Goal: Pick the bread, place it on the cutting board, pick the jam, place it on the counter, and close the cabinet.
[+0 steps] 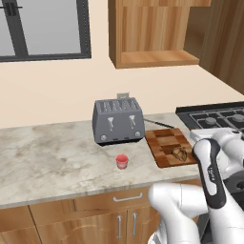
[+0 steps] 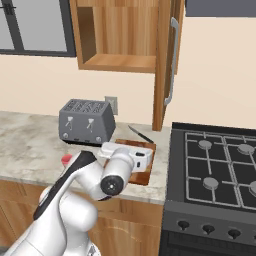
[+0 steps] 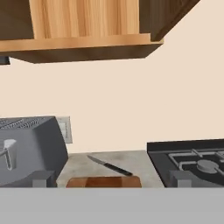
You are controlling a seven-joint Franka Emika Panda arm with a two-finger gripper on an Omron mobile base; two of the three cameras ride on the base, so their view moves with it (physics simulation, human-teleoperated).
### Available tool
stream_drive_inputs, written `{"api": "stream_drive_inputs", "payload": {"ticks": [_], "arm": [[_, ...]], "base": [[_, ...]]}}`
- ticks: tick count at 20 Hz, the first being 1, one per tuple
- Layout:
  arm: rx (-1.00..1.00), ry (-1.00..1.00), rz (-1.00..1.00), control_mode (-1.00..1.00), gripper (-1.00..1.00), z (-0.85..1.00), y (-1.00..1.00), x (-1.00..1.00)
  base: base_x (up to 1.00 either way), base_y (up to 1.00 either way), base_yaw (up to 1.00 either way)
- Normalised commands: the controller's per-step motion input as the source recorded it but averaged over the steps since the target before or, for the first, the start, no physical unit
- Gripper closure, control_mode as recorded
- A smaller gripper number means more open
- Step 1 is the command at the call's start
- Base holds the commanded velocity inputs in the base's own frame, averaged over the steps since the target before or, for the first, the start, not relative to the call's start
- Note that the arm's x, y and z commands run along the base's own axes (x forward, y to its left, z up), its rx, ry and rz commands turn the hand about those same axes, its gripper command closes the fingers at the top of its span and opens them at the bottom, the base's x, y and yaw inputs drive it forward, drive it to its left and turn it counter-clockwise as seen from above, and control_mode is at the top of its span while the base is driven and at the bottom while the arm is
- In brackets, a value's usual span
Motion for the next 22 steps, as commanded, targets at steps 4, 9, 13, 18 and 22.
{"api": "stream_drive_inputs", "payload": {"ticks": [4, 9, 13, 18, 22], "arm": [[0.0, -0.1, 0.0, -1.0, -1.0, 0.34, -0.09, -0.23], [0.0, -0.03, 0.0, -1.0, -1.0, 0.38, -0.14, -0.21], [0.0, 0.0, 0.0, -1.0, -1.0, 0.37, -0.16, -0.24], [0.0, 0.0, 0.0, -1.0, -1.0, 0.31, -0.15, -0.29], [0.0, -0.01, 0.0, -1.0, -1.0, 0.24, -0.18, -0.33]], "base": [[0.0, 0.0, 0.0], [0.0, 0.0, 0.0], [0.0, 0.0, 0.0], [0.0, 0.0, 0.0], [0.0, 0.0, 0.0]]}}
